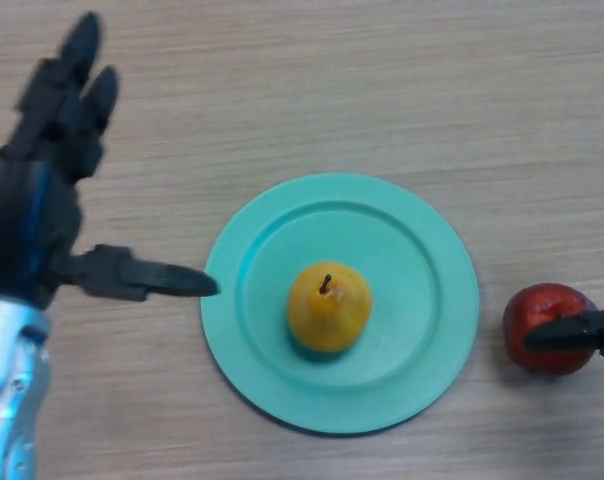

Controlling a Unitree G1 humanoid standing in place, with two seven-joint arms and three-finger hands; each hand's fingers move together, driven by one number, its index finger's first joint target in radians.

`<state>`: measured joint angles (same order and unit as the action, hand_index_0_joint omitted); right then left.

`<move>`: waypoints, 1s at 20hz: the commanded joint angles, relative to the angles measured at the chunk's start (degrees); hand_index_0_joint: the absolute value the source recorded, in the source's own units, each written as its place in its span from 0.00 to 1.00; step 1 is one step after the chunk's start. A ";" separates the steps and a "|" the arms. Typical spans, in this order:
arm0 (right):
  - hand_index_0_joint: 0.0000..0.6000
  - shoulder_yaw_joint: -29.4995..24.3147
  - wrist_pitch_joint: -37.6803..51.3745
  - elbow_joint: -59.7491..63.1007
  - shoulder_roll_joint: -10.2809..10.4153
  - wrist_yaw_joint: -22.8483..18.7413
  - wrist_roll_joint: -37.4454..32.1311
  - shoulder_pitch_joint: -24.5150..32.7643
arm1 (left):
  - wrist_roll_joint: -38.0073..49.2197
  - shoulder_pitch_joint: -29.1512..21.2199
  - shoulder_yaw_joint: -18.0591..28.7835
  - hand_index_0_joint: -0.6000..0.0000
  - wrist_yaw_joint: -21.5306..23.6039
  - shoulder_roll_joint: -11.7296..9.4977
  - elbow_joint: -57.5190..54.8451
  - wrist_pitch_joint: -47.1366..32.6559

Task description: Pick up the yellow pear and place it on the plate

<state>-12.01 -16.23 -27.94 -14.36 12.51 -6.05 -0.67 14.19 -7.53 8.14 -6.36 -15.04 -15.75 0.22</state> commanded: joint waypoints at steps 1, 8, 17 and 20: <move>0.00 -1.34 8.49 -2.33 -2.14 -1.48 -3.47 1.93 | 0.87 -1.06 4.84 1.00 0.00 -3.66 -0.36 -3.55; 0.00 -0.45 6.29 -3.88 -1.95 -0.46 -3.96 1.72 | 3.14 0.31 6.15 1.00 -0.93 -3.84 -5.14 7.37; 0.00 -0.17 7.50 -3.49 -1.88 0.44 -3.85 1.63 | 0.32 0.17 5.74 1.00 0.52 -4.00 -6.63 9.30; 0.00 -0.14 7.45 -3.78 -1.61 0.56 -3.98 0.90 | 0.12 0.47 5.65 1.00 -0.10 -3.85 -7.42 10.57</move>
<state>-9.99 -16.25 -28.29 -14.49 13.15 -7.31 -0.95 15.41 -5.46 9.89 -6.83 -16.88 -19.47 15.43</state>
